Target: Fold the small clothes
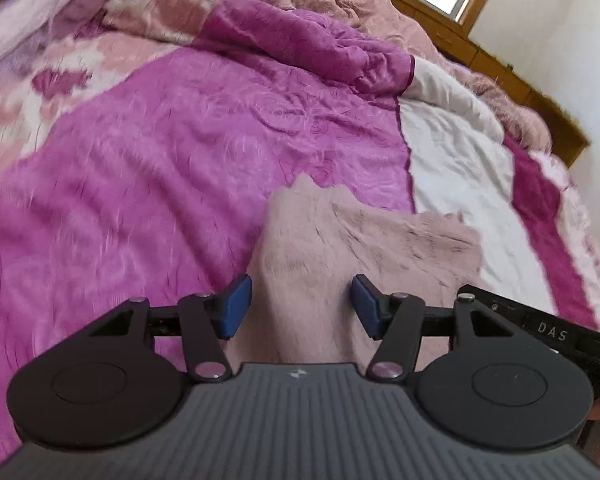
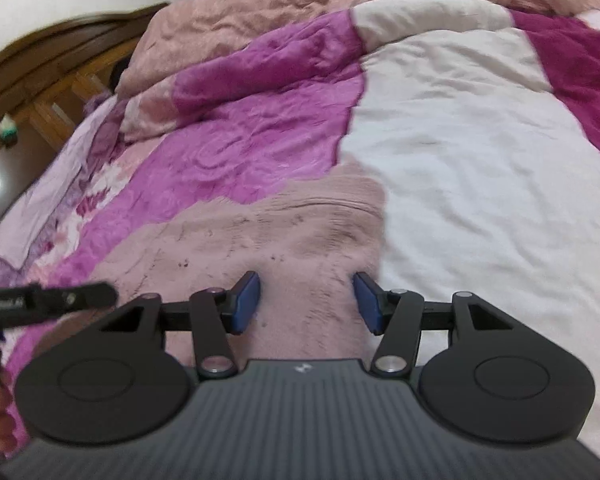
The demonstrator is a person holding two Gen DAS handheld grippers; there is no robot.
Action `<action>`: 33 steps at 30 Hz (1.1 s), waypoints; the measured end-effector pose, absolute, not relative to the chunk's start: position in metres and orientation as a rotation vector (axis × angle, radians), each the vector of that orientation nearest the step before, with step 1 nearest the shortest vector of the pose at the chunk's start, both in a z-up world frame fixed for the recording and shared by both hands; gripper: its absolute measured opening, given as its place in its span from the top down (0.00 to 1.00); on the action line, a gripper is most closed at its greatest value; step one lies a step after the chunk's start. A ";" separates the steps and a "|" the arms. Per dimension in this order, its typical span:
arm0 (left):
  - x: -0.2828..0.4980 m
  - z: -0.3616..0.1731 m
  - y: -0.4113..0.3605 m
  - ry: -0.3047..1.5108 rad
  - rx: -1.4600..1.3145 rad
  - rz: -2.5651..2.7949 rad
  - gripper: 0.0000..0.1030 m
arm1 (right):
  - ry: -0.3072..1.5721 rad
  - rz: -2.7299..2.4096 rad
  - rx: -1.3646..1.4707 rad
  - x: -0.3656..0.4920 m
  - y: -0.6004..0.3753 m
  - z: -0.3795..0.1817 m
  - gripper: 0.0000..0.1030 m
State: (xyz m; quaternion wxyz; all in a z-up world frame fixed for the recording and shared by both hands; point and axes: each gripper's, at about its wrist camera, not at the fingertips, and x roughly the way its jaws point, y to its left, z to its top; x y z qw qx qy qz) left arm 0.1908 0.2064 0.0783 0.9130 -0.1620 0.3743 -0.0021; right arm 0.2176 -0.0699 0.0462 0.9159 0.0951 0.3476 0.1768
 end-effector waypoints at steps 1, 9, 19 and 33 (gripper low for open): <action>0.198 0.074 0.207 0.783 -0.319 0.011 0.38 | 0.704 0.360 0.158 0.220 -0.060 0.046 0.46; 0.209 0.056 0.225 0.801 -0.364 0.079 0.34 | 0.650 0.405 0.122 0.225 -0.048 0.052 0.45; 0.179 0.079 0.221 0.879 -0.393 -0.049 0.33 | 0.743 0.386 0.406 0.196 -0.115 0.045 0.30; 0.183 0.047 0.217 0.959 -0.532 -0.110 0.21 | 0.832 0.455 0.487 0.194 -0.085 0.013 0.29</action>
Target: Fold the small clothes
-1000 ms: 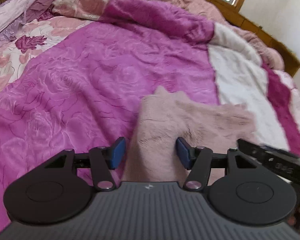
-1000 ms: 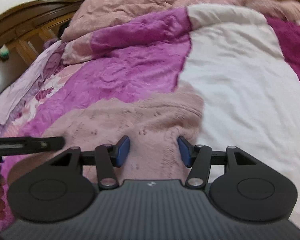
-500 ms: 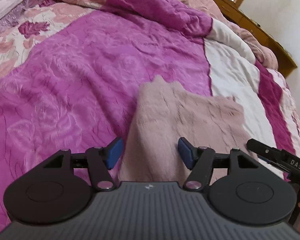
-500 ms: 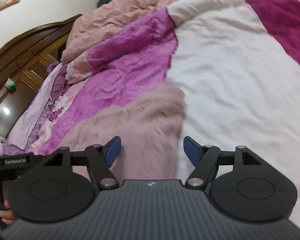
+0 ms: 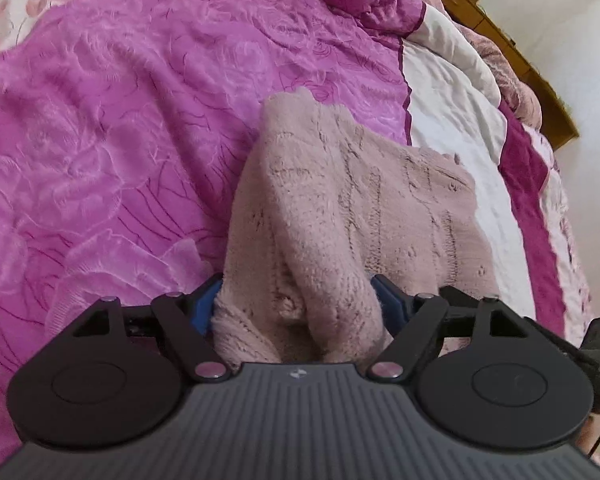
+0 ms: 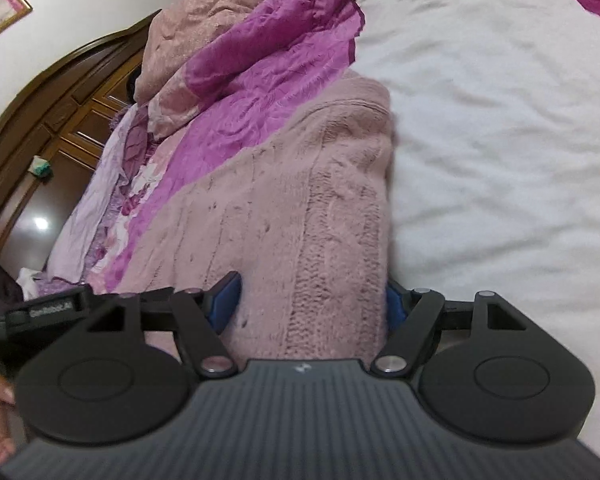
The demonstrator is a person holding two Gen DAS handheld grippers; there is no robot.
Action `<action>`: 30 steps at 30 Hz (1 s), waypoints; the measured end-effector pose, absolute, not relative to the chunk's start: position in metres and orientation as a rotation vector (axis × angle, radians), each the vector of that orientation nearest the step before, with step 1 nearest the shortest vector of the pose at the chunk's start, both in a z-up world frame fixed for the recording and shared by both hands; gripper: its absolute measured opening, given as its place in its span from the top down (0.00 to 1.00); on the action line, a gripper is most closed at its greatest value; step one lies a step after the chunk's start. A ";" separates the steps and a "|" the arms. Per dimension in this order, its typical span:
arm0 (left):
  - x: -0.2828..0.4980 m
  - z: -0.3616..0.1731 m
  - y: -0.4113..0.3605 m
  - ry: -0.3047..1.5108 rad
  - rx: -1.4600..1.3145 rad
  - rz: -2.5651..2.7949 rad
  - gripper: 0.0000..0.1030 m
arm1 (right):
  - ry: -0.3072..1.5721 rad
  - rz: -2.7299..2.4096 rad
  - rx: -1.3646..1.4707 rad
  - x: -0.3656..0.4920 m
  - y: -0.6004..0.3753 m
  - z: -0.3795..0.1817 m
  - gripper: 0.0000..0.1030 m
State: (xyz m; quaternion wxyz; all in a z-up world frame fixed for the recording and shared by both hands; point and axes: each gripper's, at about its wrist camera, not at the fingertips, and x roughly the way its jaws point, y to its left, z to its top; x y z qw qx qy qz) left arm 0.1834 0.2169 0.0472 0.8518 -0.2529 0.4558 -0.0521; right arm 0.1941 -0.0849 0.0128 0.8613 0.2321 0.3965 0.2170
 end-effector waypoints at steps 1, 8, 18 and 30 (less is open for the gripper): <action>0.184 0.046 0.217 0.959 -0.550 -0.122 0.22 | 0.832 0.451 0.502 0.196 -0.083 0.013 0.29; 0.178 0.046 0.209 0.899 -0.580 -0.153 0.45 | 0.838 0.489 0.526 0.202 -0.084 0.024 0.51; 0.155 0.097 0.173 0.812 -0.569 -0.214 0.53 | 0.775 0.531 0.554 0.185 -0.109 0.099 0.54; 0.099 0.097 0.089 0.905 -0.696 -0.361 0.53 | 0.820 0.442 0.591 0.111 -0.207 0.118 0.54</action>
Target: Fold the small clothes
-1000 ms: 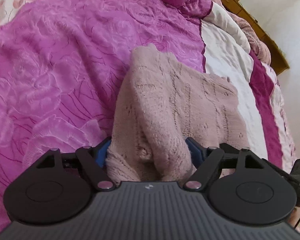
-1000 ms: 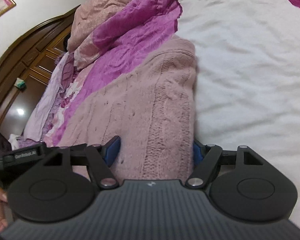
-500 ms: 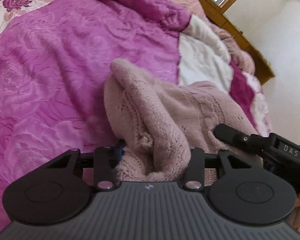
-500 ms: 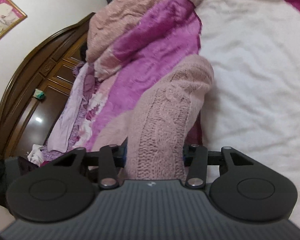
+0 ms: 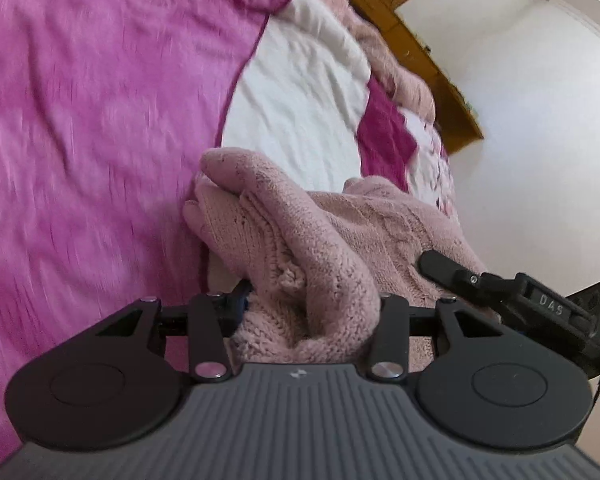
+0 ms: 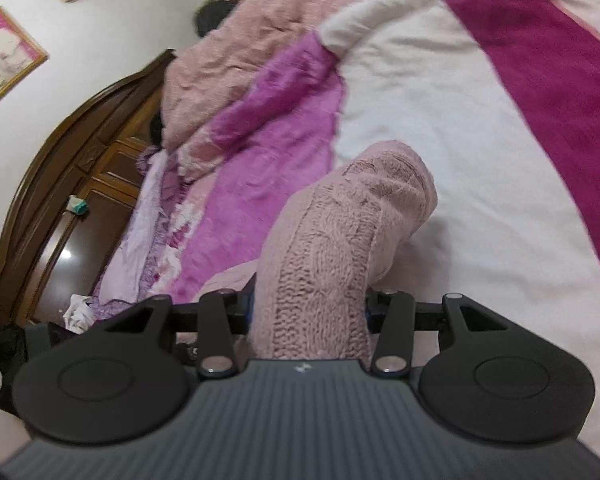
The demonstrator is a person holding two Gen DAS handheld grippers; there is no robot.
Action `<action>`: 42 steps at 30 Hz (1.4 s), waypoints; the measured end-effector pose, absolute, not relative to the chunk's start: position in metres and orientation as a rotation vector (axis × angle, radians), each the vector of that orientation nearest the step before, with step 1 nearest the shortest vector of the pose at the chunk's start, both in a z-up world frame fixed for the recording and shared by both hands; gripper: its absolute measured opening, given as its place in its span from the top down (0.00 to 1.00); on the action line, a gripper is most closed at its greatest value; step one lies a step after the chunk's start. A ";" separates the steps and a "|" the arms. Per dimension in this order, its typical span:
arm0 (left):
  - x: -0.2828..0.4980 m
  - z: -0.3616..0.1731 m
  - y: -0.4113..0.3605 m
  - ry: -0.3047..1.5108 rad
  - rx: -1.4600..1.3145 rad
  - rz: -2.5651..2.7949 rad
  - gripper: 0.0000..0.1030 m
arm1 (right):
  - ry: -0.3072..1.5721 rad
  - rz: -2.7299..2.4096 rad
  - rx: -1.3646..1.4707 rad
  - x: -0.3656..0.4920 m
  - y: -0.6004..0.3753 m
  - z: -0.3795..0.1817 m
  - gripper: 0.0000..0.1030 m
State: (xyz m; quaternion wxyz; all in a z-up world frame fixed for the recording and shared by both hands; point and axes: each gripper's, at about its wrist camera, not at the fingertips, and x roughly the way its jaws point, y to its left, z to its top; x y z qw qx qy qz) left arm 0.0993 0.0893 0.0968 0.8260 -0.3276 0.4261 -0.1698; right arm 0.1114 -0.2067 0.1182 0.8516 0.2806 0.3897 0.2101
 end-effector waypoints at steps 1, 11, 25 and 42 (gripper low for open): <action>0.091 0.090 0.082 0.928 -0.686 -0.355 0.53 | 0.847 0.425 0.597 0.104 -0.214 0.109 0.54; 0.067 0.047 0.071 1.050 -0.629 -0.272 0.51 | 0.922 0.309 0.472 0.068 -0.215 0.036 0.43; 0.134 0.066 0.072 0.975 -0.550 -0.220 0.46 | 0.892 0.303 0.529 0.131 -0.245 0.044 0.31; 0.156 0.041 0.066 0.849 -0.422 -0.196 0.71 | 0.804 0.338 0.464 0.172 -0.232 0.015 0.69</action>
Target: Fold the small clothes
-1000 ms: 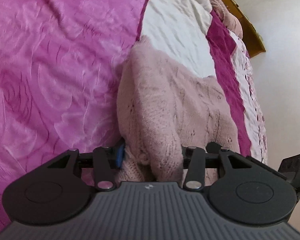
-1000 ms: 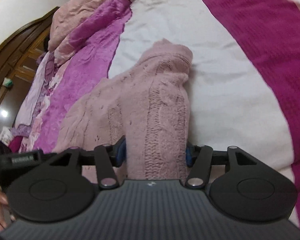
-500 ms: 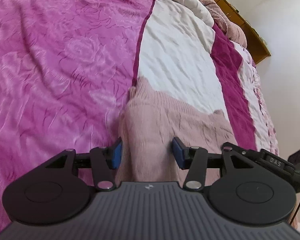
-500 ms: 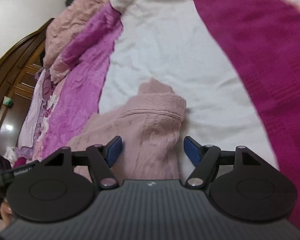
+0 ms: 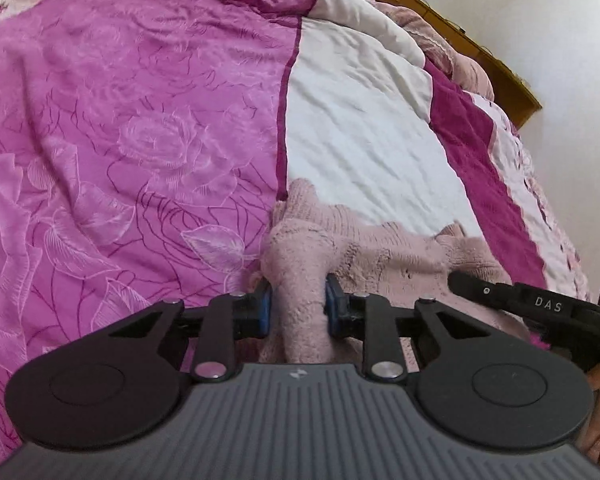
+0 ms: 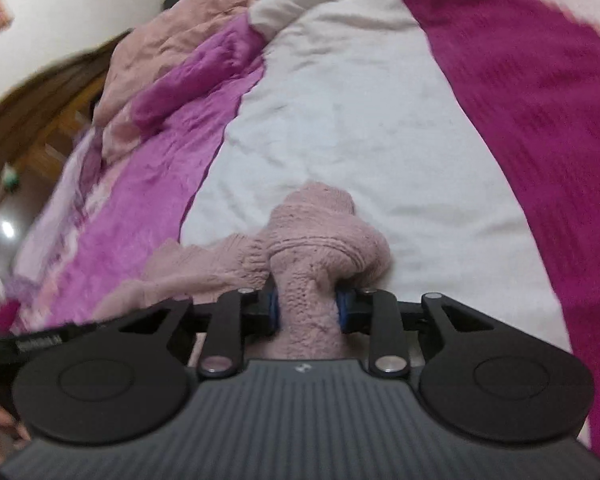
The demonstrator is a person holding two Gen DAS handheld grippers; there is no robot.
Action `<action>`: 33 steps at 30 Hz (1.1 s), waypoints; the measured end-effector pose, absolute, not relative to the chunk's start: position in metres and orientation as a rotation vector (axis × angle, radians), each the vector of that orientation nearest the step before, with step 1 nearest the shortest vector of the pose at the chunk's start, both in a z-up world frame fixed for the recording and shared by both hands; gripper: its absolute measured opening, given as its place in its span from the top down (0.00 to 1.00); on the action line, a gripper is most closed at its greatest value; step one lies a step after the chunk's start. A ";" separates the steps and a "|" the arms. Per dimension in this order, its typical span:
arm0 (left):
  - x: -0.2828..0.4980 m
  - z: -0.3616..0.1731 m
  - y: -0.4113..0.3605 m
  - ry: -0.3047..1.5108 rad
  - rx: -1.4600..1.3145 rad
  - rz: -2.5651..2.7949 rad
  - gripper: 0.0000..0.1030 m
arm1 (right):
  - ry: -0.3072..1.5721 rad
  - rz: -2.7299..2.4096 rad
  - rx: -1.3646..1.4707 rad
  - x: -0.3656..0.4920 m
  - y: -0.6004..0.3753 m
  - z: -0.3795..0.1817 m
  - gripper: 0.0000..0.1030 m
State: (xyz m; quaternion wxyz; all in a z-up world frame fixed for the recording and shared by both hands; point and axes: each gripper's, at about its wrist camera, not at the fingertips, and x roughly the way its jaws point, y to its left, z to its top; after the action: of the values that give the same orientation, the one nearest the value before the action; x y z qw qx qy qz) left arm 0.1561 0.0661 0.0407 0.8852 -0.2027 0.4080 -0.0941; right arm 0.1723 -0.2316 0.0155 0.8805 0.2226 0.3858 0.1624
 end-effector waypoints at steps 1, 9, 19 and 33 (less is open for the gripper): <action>0.156 0.043 0.067 0.853 -0.423 -0.201 0.71 | 0.812 0.333 0.487 0.172 -0.233 0.017 0.66; 0.117 0.086 0.064 0.843 -0.329 -0.197 0.71 | 0.729 0.274 0.477 0.131 -0.234 0.052 0.65; 0.033 0.107 0.054 0.837 -0.283 -0.242 0.59 | 0.692 0.325 0.526 0.058 -0.233 0.075 0.64; 0.013 0.073 0.053 0.903 -0.239 -0.170 0.47 | 0.716 0.254 0.359 0.007 -0.214 0.049 0.67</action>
State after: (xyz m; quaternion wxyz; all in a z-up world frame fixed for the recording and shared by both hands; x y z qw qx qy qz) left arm 0.0129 0.0534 0.0731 0.8894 -0.1151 0.4349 -0.0816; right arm 0.0067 -0.2137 0.0493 0.9130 0.1743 0.3477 0.1231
